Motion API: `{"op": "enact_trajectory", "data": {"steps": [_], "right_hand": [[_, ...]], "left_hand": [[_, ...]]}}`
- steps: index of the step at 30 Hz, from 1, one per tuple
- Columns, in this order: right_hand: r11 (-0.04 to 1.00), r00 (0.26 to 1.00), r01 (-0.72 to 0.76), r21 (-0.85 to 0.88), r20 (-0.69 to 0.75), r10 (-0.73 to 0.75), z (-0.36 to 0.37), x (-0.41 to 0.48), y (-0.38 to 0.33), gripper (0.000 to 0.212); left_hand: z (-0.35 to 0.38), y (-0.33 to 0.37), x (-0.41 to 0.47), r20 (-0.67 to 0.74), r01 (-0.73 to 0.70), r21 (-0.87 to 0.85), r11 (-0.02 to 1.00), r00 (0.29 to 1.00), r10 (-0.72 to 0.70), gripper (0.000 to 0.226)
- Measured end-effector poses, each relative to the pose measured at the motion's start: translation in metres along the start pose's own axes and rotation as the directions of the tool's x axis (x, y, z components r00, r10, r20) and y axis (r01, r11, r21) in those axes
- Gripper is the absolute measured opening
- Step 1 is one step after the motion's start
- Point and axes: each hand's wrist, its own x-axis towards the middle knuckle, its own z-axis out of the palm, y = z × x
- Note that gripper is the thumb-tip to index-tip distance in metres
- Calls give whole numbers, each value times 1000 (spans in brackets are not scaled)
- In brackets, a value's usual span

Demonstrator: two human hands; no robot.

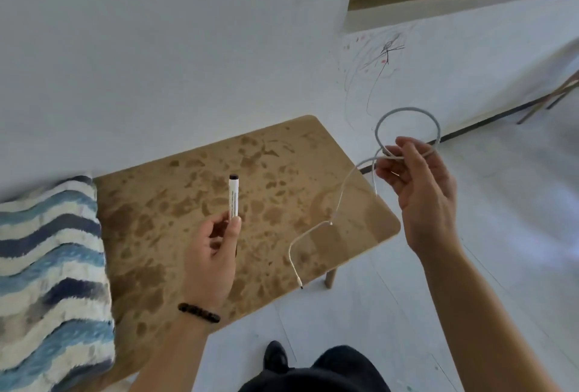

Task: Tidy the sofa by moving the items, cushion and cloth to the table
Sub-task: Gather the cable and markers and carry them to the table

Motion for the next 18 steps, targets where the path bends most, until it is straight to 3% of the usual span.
{"op": "enact_trajectory", "data": {"steps": [5,10,14,18], "right_hand": [[991,996,90,-96,29,-87,37,97,12,26],[991,995,82,-108,56,-76,77,215,46,16],[995,999,-3,-99,52,9,101,306,91,14],[955,957,-289,-74,-4,289,115,392,179,21]], "left_hand": [[40,9,87,1,17,-53,998,1000,-17,8],[76,-14,152,-60,141,-40,989,988,-143,27],[106,-21,189,-91,250,20,968,965,-248,20],[143,-43,234,-122,330,108,938,941,-317,22]]}}
